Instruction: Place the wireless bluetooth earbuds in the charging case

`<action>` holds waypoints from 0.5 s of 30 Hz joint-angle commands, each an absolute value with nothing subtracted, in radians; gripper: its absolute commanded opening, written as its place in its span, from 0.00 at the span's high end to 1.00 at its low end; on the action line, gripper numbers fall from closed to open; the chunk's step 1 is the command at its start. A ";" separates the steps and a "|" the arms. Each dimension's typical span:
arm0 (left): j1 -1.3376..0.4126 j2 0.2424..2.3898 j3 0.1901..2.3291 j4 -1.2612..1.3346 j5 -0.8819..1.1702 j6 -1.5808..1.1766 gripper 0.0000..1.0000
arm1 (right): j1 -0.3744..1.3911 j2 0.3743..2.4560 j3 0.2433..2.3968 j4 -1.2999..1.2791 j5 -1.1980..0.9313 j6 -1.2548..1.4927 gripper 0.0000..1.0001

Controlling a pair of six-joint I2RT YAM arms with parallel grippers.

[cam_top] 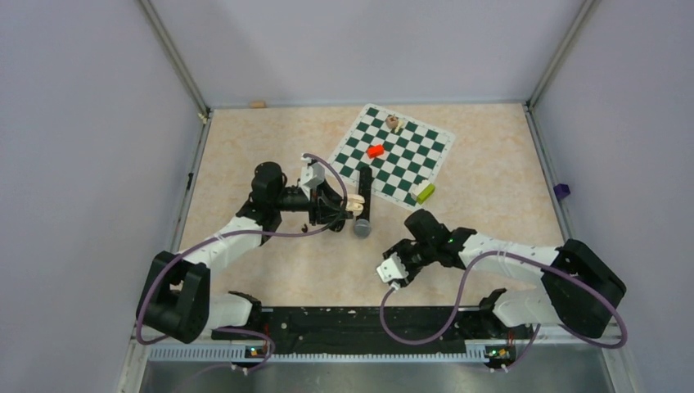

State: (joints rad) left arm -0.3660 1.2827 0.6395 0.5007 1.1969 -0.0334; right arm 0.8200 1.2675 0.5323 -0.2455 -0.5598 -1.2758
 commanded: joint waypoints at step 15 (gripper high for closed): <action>-0.361 1.257 0.670 0.540 1.219 -0.030 1.00 | 0.946 1.367 0.546 -0.093 -0.487 -1.260 0.65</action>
